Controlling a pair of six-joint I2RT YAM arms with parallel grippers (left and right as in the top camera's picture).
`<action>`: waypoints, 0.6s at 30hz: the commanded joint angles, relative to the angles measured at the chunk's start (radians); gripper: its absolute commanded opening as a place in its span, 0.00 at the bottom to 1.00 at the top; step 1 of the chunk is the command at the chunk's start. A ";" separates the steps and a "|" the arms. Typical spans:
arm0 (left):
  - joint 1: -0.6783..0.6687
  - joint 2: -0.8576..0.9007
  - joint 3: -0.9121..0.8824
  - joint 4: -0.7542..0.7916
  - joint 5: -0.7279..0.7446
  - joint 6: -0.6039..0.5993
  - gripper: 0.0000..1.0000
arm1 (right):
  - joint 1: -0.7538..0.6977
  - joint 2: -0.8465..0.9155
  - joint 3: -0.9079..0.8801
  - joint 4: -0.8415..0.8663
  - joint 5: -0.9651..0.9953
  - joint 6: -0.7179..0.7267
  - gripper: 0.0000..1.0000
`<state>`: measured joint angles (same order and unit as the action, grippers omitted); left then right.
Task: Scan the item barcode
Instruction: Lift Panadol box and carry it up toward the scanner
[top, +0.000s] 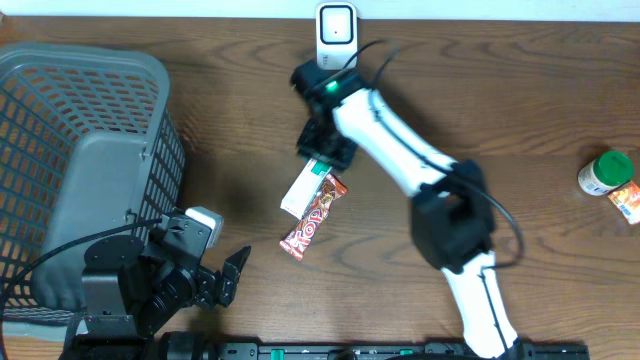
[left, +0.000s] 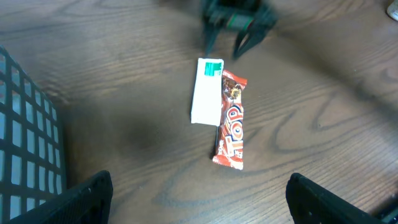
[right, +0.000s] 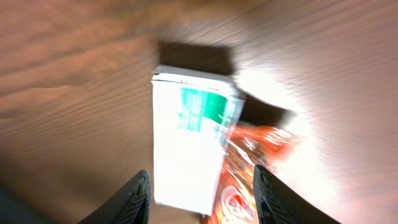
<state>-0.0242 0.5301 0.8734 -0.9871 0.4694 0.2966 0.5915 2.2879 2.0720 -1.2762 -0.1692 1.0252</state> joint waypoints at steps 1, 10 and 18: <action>0.000 0.000 -0.004 0.000 0.016 0.017 0.87 | -0.053 -0.130 0.004 -0.050 0.068 -0.044 0.48; 0.000 -0.001 -0.004 0.000 0.016 0.017 0.87 | -0.137 -0.159 -0.024 -0.135 0.055 -0.201 0.84; 0.000 -0.001 -0.004 0.000 0.016 0.017 0.87 | -0.124 -0.148 -0.179 0.058 -0.034 -0.188 0.86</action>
<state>-0.0242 0.5301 0.8734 -0.9874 0.4698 0.2966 0.4553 2.1216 1.9488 -1.2449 -0.1677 0.8124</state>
